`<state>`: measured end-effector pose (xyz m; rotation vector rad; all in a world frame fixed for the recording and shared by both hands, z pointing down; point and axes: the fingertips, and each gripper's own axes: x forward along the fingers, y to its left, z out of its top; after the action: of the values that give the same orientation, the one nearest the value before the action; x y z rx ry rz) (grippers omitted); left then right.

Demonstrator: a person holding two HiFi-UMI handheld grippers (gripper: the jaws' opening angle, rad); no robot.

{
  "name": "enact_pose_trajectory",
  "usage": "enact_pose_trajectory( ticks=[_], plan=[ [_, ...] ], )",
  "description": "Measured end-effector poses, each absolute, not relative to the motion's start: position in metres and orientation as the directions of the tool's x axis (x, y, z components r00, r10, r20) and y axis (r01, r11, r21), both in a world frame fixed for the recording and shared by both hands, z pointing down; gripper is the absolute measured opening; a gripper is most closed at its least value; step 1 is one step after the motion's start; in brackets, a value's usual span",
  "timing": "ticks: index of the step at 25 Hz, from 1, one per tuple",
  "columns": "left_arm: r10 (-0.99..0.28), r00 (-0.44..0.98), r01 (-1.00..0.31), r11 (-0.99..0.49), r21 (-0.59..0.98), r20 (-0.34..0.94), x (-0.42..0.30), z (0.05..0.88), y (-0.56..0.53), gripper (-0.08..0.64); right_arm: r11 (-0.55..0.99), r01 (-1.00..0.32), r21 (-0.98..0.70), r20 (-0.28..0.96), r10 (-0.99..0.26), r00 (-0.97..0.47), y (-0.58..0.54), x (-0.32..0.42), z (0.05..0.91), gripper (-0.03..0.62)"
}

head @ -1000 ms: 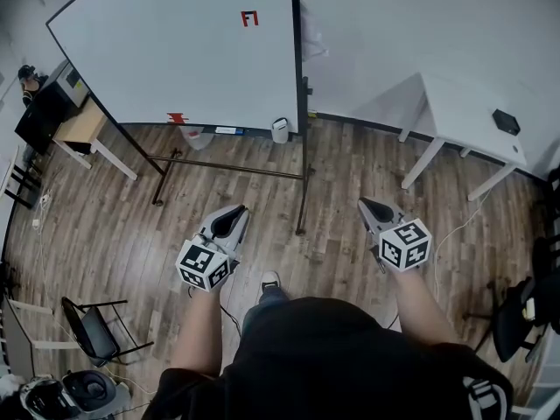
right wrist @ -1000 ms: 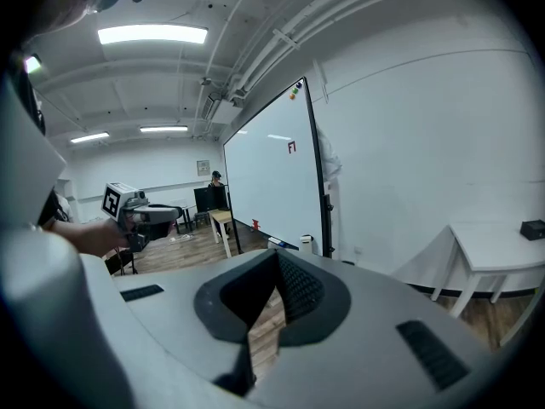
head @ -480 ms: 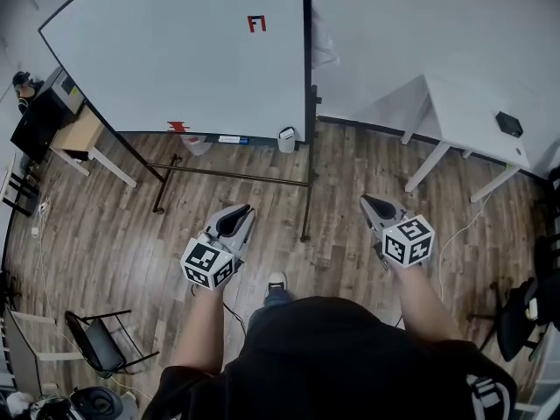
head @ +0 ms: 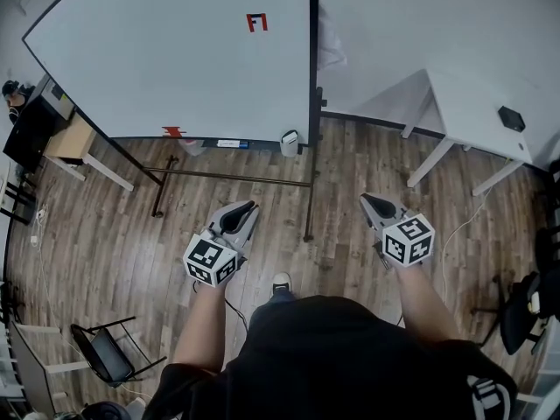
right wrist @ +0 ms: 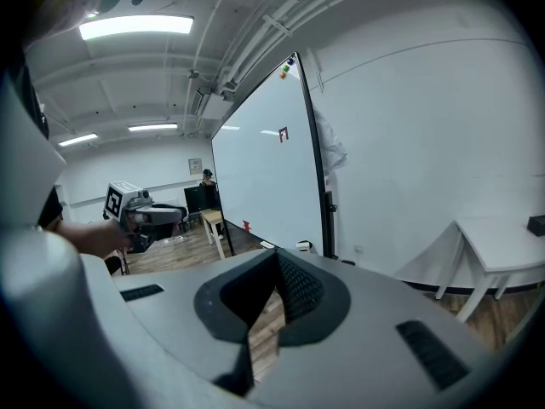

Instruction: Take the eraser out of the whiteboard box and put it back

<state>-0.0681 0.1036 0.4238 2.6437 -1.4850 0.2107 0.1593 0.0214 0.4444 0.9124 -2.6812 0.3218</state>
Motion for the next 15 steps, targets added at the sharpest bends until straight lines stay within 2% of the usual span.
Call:
enact_pose_trajectory(
  ticks=[15],
  plan=[
    [-0.8,0.575,-0.815,-0.578,0.038,0.17,-0.094,0.429,0.045,0.034,0.754,-0.646,-0.114,0.355,-0.577,-0.736,-0.016,0.126,0.447,-0.005]
  ],
)
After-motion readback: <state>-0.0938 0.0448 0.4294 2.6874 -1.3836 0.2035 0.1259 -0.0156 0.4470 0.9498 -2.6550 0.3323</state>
